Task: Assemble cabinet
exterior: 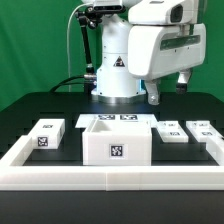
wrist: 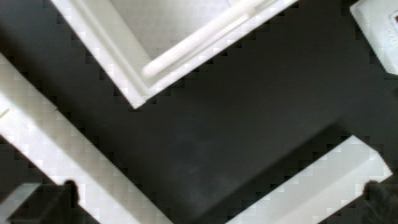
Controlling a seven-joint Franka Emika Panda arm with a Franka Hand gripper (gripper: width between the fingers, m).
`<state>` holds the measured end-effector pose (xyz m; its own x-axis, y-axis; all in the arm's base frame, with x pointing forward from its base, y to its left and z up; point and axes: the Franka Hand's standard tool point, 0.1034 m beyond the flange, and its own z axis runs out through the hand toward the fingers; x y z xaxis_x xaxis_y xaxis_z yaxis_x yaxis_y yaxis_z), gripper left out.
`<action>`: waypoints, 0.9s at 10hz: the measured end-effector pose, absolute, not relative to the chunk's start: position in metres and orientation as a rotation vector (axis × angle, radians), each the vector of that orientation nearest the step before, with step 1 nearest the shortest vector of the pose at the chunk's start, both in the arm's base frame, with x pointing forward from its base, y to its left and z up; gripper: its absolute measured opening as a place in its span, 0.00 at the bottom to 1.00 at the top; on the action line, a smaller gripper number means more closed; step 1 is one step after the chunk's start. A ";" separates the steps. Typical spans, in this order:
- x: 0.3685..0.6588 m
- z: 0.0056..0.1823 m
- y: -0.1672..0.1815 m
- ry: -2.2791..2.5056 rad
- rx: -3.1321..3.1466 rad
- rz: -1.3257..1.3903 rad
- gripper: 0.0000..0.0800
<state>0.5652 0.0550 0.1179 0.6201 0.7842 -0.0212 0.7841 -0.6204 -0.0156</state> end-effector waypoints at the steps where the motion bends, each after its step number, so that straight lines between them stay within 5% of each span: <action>1: 0.565 0.118 0.055 -1.366 -2.823 0.041 1.00; 9: 0.564 0.117 0.055 -1.398 -2.811 0.026 1.00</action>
Offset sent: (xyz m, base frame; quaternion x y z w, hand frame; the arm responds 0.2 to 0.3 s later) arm 0.0000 0.0000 0.0000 0.0000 0.0000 0.0000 1.0000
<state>0.5644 0.0553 0.1167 0.6034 0.7973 -0.0137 0.7973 -0.6035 -0.0095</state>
